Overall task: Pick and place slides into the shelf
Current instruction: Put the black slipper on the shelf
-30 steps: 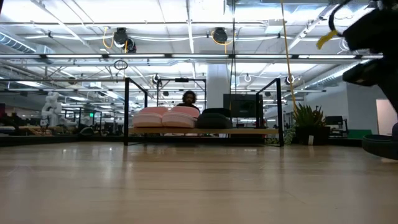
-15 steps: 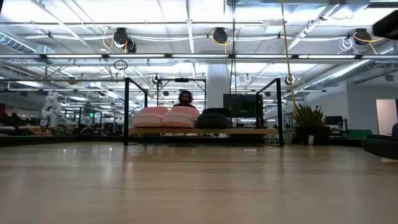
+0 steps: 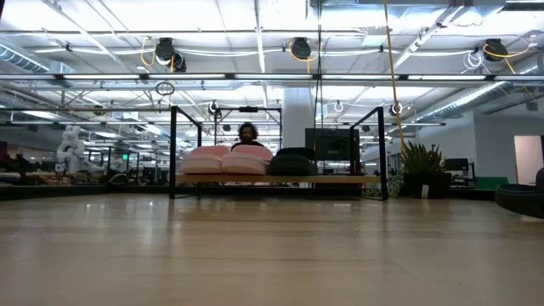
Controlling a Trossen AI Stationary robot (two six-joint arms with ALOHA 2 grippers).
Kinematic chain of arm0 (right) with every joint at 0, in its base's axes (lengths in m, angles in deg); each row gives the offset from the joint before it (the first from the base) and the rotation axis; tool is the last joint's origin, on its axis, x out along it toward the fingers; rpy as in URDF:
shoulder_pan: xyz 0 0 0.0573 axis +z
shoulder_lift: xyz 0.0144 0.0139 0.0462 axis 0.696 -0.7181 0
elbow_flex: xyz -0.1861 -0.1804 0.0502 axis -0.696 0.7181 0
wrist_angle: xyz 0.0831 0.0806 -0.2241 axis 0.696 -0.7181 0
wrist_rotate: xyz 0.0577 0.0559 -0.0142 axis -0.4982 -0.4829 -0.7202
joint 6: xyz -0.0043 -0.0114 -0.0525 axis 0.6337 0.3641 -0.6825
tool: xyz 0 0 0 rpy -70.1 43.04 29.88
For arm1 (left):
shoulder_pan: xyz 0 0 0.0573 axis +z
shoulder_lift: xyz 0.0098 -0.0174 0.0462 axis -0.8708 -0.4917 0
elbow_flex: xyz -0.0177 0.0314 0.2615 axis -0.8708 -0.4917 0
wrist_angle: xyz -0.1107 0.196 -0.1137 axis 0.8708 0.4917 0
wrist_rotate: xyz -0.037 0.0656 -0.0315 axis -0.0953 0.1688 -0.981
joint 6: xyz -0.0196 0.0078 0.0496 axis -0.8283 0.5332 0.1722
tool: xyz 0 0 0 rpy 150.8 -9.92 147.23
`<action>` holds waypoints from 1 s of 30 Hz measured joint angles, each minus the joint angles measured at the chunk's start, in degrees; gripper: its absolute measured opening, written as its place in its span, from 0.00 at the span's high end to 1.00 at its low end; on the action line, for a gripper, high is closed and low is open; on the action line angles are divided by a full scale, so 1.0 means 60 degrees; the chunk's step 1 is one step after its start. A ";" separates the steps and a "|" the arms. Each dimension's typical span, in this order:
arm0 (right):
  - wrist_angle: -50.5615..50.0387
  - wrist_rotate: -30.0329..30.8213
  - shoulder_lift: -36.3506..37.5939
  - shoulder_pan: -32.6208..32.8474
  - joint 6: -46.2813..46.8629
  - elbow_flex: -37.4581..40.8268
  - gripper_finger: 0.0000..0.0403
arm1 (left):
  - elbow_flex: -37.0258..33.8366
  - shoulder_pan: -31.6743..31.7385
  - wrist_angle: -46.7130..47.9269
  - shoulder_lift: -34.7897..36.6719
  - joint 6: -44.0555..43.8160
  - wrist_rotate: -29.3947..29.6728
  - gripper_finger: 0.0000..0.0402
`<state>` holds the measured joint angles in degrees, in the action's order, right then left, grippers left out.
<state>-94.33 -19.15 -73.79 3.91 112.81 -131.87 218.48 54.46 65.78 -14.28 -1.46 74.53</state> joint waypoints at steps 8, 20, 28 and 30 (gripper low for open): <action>0.1021 -0.0065 0.0335 -0.0063 0.0884 0.0000 0.66 | 0.0000 0.0000 0.0000 0.0000 0.0047 -0.0193 0.68; 0.1222 0.0216 0.0332 -0.0044 0.0788 0.0000 0.66 | 0.0000 0.0000 0.0000 0.0000 0.0018 -0.0204 0.68; -0.0035 0.0210 0.0331 -0.0054 0.0462 0.0000 0.56 | 0.0000 0.0000 0.0000 0.0000 0.0002 -0.0204 0.68; -0.0067 0.0255 0.0328 -0.0055 0.0419 0.0000 0.53 | 0.0000 0.0000 0.0000 0.0000 -0.0029 -0.0204 0.68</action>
<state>-94.72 -17.61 -71.82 3.58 115.32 -131.87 218.48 54.46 65.78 -14.28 -1.63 73.30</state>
